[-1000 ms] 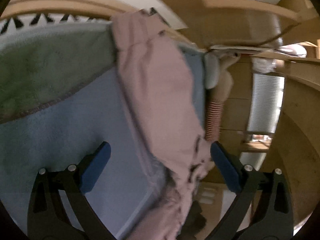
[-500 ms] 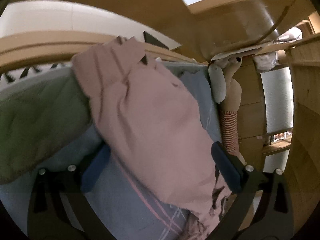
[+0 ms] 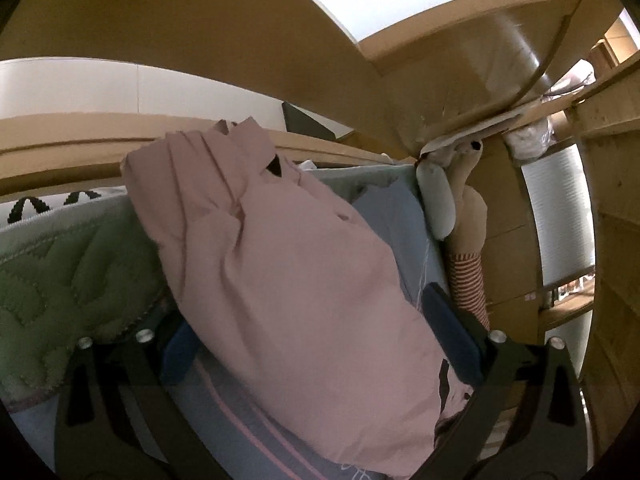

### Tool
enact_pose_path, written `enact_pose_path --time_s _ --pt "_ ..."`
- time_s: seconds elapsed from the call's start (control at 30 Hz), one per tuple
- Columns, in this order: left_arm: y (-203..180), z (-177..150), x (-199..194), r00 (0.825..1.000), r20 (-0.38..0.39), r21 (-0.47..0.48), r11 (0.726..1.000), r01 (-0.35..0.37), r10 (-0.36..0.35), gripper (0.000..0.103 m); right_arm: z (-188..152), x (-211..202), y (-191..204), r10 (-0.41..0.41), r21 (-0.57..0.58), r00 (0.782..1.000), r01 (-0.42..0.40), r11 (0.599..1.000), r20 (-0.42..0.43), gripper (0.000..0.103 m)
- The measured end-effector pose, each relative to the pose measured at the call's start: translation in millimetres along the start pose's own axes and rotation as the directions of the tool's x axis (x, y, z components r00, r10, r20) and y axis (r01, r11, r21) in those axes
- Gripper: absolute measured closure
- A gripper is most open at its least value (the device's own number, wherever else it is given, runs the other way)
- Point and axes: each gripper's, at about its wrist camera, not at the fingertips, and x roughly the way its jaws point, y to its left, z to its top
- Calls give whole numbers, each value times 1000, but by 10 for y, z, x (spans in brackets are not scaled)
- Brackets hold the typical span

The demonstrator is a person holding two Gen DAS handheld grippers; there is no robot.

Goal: Fold large clothes
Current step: 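Lift the held sleeve up with the left tool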

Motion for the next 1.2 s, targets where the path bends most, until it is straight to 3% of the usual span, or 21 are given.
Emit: enact_pose_path --time_s 0.03,0.07,0.1,0.2,0.33,0.4,0.7,0.87,1.03,1.2 --pt "8 7 18 1000 -16 -9 1000 -3 3 68 -6 6 -1 -2 -1 1000 2 1000 -3 1" --pt "35 11 31 999 -31 -22 999 -27 26 82 -9 9 -1 -4 0 1000 4 1000 -5 1" --pt "82 15 18 999 -31 -52 998 -32 31 87 -7 7 1 -4 2 1000 4 1000 -4 1" --pt "109 34 -57 998 -10 -67 996 53 -54 97 -3 -12 5 2 3 1000 -2 1000 5 1" --pt "-183 49 -199 997 26 74 995 74 -76 100 -4 -37 0 6 -1 1000 -6 1000 9 1" --pt "-295 40 -237 996 24 92 992 87 -90 100 -3 -48 -6 6 4 1000 -6 1000 13 1" --pt "-294 24 -340 994 35 34 994 102 -104 101 35 -201 -104 -9 25 999 7 1000 53 1" --pt "-550 27 -452 987 58 70 987 147 -151 101 47 -255 -194 -34 15 997 33 999 64 1" --pt "-1122 -94 -731 972 69 190 959 209 -225 101 74 -366 -279 -38 18 995 37 999 90 1" --pt "-1948 -494 -1052 948 29 348 892 288 -318 101 106 -548 -374 -28 40 990 22 999 140 1"
